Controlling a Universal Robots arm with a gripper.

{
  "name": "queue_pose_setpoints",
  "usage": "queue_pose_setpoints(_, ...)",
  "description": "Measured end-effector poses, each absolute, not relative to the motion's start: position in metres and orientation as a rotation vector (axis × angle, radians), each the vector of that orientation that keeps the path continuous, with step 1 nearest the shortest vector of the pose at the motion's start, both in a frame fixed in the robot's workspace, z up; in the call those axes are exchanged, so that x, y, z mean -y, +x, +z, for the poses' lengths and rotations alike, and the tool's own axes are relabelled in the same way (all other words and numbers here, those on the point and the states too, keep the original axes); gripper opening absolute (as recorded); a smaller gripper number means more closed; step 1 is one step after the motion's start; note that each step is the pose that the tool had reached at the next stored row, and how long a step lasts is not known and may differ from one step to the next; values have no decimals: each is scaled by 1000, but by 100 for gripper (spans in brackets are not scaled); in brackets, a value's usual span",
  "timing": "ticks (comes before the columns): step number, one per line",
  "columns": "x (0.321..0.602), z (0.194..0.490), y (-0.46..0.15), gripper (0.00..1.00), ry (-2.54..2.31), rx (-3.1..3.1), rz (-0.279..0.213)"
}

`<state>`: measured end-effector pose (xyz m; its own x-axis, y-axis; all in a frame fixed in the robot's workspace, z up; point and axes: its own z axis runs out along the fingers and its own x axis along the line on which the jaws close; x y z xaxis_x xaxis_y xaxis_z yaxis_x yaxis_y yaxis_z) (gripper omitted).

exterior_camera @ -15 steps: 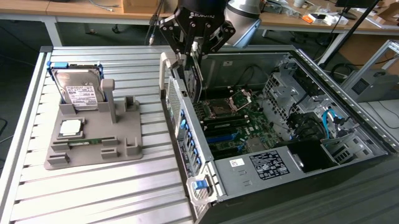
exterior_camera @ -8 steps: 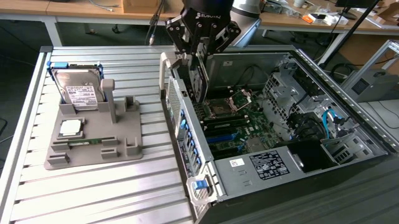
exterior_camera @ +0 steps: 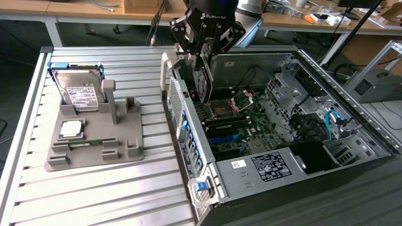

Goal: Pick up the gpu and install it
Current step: 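Pick up the gpu and move the gpu toward the slot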

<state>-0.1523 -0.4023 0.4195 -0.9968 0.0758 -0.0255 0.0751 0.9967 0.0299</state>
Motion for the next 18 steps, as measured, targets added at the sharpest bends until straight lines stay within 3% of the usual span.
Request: queue_pose_setpoints(18, 402, 419, -133, 27, 118, -3112, 35)
